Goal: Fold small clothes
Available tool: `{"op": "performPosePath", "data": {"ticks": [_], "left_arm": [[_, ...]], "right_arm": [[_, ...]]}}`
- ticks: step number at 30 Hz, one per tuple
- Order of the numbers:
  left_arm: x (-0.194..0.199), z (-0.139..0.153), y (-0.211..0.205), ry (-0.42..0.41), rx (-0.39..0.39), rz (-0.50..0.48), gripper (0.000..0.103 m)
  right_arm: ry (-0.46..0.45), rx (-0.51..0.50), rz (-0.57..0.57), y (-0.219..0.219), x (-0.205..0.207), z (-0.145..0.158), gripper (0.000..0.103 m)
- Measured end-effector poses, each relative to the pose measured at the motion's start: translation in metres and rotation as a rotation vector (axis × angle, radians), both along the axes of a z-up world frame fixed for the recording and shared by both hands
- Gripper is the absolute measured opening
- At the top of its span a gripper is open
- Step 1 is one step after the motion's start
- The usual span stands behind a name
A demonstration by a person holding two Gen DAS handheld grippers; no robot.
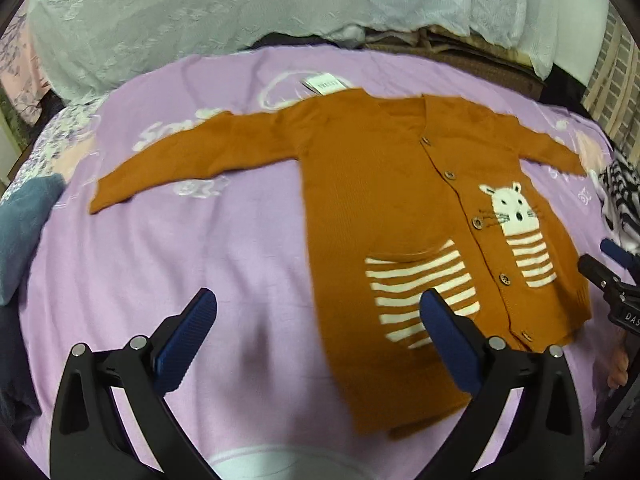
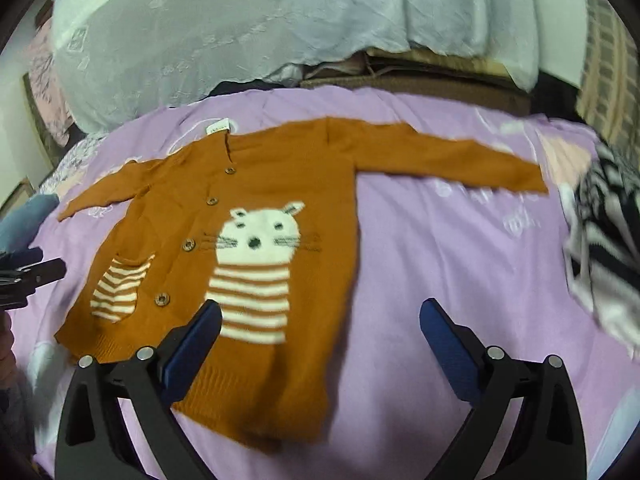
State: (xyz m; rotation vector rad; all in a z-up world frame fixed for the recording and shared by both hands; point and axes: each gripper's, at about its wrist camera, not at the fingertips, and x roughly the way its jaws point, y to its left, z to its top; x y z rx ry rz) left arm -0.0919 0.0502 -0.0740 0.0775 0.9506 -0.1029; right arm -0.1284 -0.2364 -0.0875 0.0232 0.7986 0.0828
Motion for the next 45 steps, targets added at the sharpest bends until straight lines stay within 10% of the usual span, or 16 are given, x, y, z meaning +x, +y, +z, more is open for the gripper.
{"op": "performPosePath", "data": {"ticks": [5, 22, 28, 40, 45], "left_arm": [[0.006, -0.055, -0.025, 0.130, 0.110, -0.057, 0.099], [0.107, 0.017, -0.084, -0.030, 0.104, -0.019, 0.099], [0.150, -0.046, -0.122, 0.113, 0.214, 0.000, 0.099], [0.181, 0.020, -0.156, 0.033, 0.055, 0.035, 0.099], [0.200, 0.003, -0.206, 0.048, 0.066, 0.028, 0.099]], "right_arm": [[0.108, -0.032, 0.033, 0.008, -0.001, -0.039, 0.096], [-0.037, 0.127, -0.238, -0.071, 0.091, 0.033, 0.095], [0.085, 0.214, -0.360, -0.107, 0.129, -0.015, 0.095], [0.049, 0.438, -0.714, -0.202, 0.130, -0.009, 0.090], [0.068, 0.548, -0.871, -0.226, 0.141, -0.032, 0.085]]}}
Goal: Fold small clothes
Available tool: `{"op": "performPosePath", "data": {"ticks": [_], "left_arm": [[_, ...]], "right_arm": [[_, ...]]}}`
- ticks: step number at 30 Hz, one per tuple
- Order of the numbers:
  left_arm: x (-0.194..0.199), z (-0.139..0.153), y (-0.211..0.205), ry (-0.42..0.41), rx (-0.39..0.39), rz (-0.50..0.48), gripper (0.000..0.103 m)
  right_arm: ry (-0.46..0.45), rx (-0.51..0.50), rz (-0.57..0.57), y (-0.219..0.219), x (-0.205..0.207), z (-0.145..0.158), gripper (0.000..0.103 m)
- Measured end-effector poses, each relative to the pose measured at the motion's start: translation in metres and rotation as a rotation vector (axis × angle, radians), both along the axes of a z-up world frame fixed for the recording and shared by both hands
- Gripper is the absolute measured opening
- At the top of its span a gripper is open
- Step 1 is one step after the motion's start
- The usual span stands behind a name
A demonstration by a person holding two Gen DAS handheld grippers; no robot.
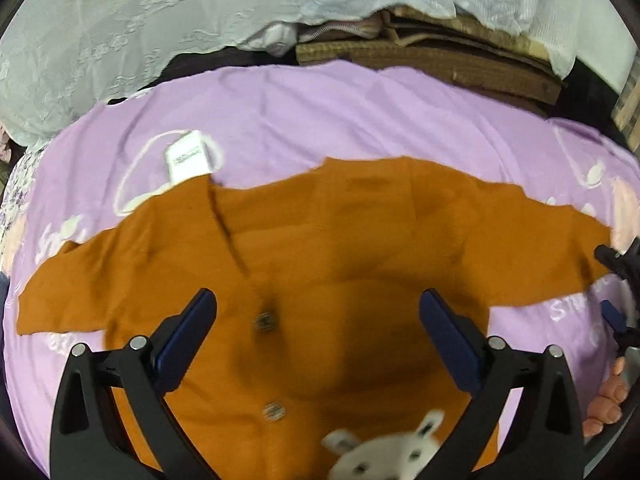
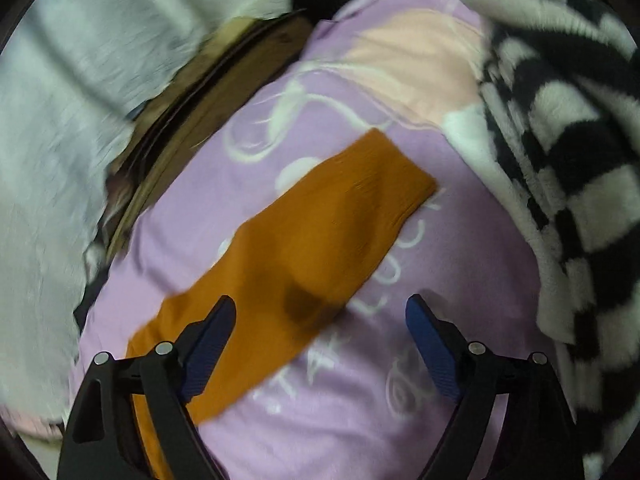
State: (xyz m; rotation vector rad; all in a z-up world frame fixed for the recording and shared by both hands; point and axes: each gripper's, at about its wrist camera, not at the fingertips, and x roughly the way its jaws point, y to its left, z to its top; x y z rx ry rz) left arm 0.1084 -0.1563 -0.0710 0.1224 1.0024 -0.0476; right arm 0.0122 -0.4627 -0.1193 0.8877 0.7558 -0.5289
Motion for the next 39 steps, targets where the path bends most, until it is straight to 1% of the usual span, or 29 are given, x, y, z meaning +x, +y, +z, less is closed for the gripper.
{"op": "performPosePath", "data": {"ticks": [2, 3, 5, 6, 8, 9, 11, 12, 13, 14, 17, 19, 24, 26, 30, 39], "left_arm": [[0.003, -0.018, -0.009, 0.022, 0.020, 0.005, 0.099], [0.006, -0.032, -0.010, 0.048, 0.023, 0.008, 0.099], [0.009, -0.050, -0.007, 0.064, 0.014, 0.022, 0.099], [0.010, -0.052, -0.005, 0.054, 0.007, 0.029, 0.099], [0.011, -0.051, -0.003, 0.040, -0.016, 0.039, 0.099], [0.011, -0.051, -0.004, 0.038, -0.017, 0.037, 0.099], [0.010, -0.052, -0.004, 0.027, -0.015, 0.030, 0.099], [0.010, -0.052, -0.004, 0.020, -0.018, 0.029, 0.099], [0.009, -0.052, -0.003, 0.019, -0.019, 0.029, 0.099], [0.011, -0.052, -0.002, 0.019, -0.020, 0.027, 0.099], [0.009, -0.051, 0.001, 0.025, -0.037, 0.024, 0.099], [0.009, -0.048, 0.005, 0.031, -0.057, 0.024, 0.099], [0.010, -0.045, 0.018, 0.034, -0.090, 0.038, 0.099], [0.013, -0.045, 0.025, 0.041, -0.106, 0.049, 0.099], [0.016, -0.046, 0.034, 0.050, -0.134, 0.064, 0.099], [0.017, -0.041, 0.042, 0.038, -0.157, 0.059, 0.099]], "right_arm": [[-0.006, 0.005, -0.056, -0.006, -0.001, -0.009, 0.077], [-0.016, -0.017, -0.090, -0.009, -0.002, -0.009, 0.074], [-0.025, -0.034, -0.141, -0.013, -0.004, -0.010, 0.060], [-0.037, -0.033, -0.168, -0.018, -0.006, -0.012, 0.057], [-0.059, -0.053, -0.200, -0.023, -0.012, -0.016, 0.043], [-0.069, -0.087, -0.197, -0.021, -0.013, -0.016, 0.041], [-0.072, -0.137, -0.180, -0.018, -0.012, -0.018, 0.028], [-0.075, -0.148, -0.168, -0.017, -0.012, -0.018, 0.025], [-0.084, -0.147, -0.152, -0.016, -0.009, -0.017, 0.016], [-0.095, -0.148, -0.141, -0.015, -0.008, -0.016, 0.013], [-0.157, -0.149, -0.097, -0.012, -0.013, -0.006, 0.008], [-0.187, -0.153, -0.066, -0.006, -0.005, 0.003, 0.007], [-0.241, -0.243, 0.023, 0.019, 0.003, 0.032, 0.007], [-0.263, -0.257, 0.065, 0.030, 0.002, 0.040, 0.007], [-0.298, -0.249, 0.139, 0.042, 0.003, 0.050, 0.007], [-0.340, -0.242, 0.309, 0.090, 0.014, 0.065, 0.007]]}}
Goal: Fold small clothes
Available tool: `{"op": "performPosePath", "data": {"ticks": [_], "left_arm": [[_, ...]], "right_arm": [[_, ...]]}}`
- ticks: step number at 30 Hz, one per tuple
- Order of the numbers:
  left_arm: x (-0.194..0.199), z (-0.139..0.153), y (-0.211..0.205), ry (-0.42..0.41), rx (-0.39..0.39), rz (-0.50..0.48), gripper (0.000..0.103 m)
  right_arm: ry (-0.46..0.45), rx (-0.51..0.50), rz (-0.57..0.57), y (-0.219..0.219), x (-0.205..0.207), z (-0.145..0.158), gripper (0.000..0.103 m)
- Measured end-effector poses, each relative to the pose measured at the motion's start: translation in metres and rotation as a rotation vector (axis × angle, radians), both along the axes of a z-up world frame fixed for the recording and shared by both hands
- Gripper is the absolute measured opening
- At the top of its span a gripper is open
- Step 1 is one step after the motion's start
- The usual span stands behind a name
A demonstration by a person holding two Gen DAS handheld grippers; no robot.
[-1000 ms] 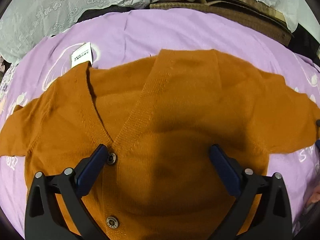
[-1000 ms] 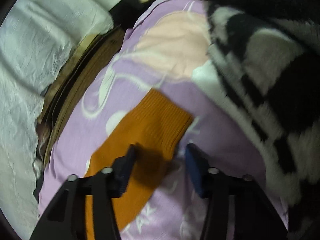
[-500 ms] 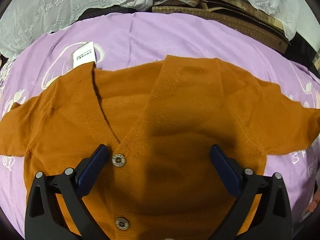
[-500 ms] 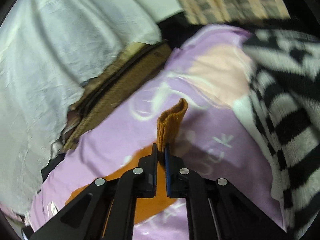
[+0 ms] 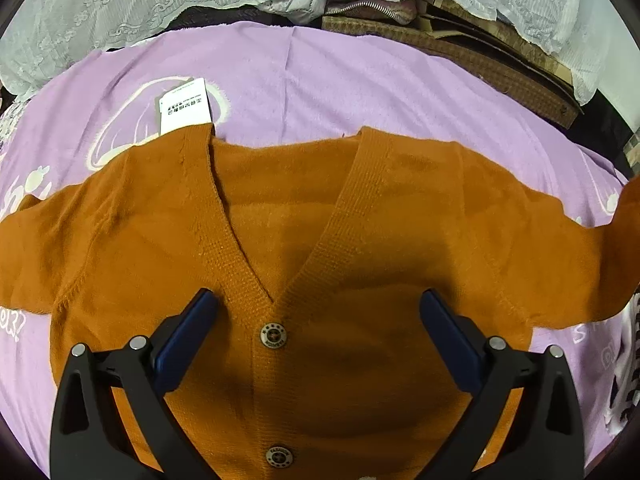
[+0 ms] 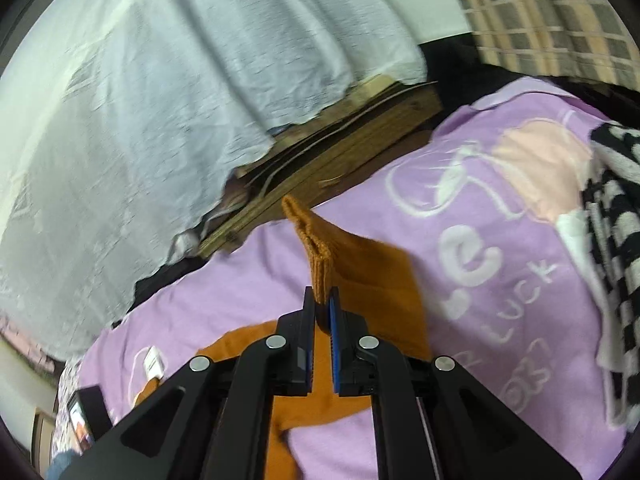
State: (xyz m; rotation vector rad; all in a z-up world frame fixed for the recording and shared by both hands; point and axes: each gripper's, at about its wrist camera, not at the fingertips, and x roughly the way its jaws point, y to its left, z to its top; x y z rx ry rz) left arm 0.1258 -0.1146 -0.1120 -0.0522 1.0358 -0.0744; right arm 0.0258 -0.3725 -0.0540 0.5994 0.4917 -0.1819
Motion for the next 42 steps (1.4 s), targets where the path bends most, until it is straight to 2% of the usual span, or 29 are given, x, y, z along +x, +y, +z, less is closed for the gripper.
{"op": "performPosePath", "data": {"ticks": [8, 15, 26, 29, 32, 34, 37, 42], "left_arm": [[0.005, 0.000, 0.007, 0.010, -0.032, 0.003, 0.099], [0.011, -0.002, 0.016, 0.025, -0.056, 0.020, 0.099], [0.019, 0.006, 0.035, 0.017, -0.092, 0.069, 0.099], [0.022, 0.019, 0.051, -0.024, -0.091, 0.104, 0.098], [0.025, 0.029, 0.076, -0.045, -0.143, 0.146, 0.098], [0.028, 0.032, 0.089, -0.052, -0.146, 0.166, 0.098], [0.031, 0.030, 0.108, -0.058, -0.149, 0.209, 0.099], [0.036, 0.017, 0.133, -0.023, -0.129, 0.245, 0.099]], "right_arm": [[0.005, -0.017, 0.208, 0.065, 0.007, 0.006, 0.007], [0.038, -0.058, 0.367, 0.122, 0.011, -0.003, 0.007], [0.040, -0.134, 0.402, 0.152, 0.017, 0.004, 0.007], [0.042, -0.161, 0.413, 0.164, 0.023, 0.010, 0.007], [0.032, -0.184, 0.439, 0.183, 0.032, 0.018, 0.007], [0.028, -0.218, 0.455, 0.199, 0.037, 0.023, 0.007], [0.033, -0.230, 0.478, 0.217, 0.046, 0.023, 0.008], [0.054, -0.233, 0.511, 0.237, 0.060, 0.014, 0.008]]}}
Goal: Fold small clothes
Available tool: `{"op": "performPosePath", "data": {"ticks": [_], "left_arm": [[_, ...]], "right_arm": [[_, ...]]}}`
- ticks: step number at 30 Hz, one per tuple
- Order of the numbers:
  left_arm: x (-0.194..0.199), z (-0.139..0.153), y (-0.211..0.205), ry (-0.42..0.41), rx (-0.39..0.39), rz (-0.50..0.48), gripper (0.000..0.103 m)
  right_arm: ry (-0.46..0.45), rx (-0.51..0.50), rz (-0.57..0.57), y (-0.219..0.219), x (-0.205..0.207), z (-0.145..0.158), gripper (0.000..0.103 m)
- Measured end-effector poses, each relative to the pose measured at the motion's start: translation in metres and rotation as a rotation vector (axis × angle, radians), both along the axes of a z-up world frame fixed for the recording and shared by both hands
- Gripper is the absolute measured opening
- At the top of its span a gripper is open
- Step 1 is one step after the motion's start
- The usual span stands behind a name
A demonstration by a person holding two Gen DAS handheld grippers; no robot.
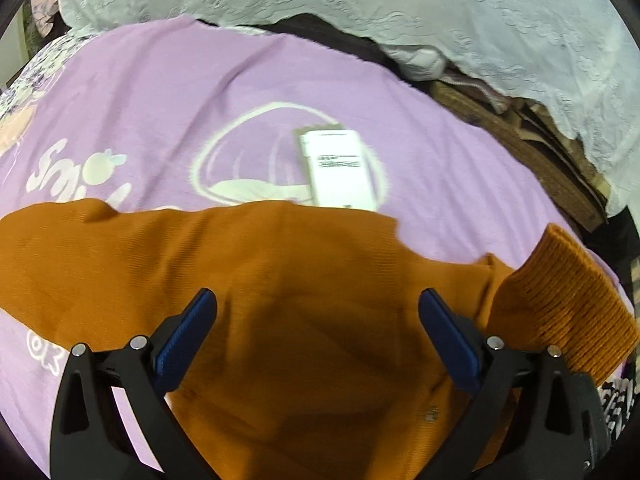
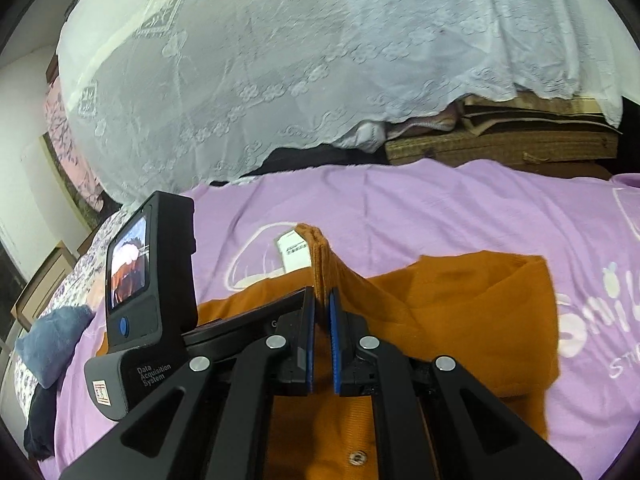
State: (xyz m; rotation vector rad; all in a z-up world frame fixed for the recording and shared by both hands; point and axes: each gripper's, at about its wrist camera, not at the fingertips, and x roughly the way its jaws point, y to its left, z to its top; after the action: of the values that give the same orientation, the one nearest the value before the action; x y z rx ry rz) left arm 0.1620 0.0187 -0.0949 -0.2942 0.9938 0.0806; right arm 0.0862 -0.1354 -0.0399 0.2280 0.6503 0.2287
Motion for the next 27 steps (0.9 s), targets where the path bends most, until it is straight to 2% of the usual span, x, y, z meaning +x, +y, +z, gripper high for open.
{"op": "performPosePath", "data": {"ticks": [5, 11, 17, 21, 25, 27], "left_arm": [[0.004, -0.006, 0.014, 0.024, 0.039, 0.057, 0.099], [0.010, -0.015, 0.034, 0.045, 0.021, 0.111, 0.099], [0.018, -0.030, 0.032, 0.090, 0.148, 0.143, 0.099], [0.020, -0.031, 0.029, 0.097, 0.195, 0.136, 0.099], [0.019, -0.028, 0.036, 0.097, 0.174, 0.149, 0.099], [0.017, -0.024, 0.043, 0.094, 0.141, 0.158, 0.099]], "right_arm": [[0.012, -0.003, 0.012, 0.016, 0.011, -0.009, 0.008], [0.019, -0.017, 0.037, 0.035, 0.023, -0.018, 0.008], [0.062, -0.011, 0.041, 0.038, 0.035, -0.043, 0.008], [0.078, 0.032, 0.052, 0.032, 0.040, -0.051, 0.010], [0.096, 0.057, 0.055, 0.026, 0.040, -0.053, 0.020], [0.103, 0.073, 0.055, 0.022, 0.039, -0.052, 0.034]]}}
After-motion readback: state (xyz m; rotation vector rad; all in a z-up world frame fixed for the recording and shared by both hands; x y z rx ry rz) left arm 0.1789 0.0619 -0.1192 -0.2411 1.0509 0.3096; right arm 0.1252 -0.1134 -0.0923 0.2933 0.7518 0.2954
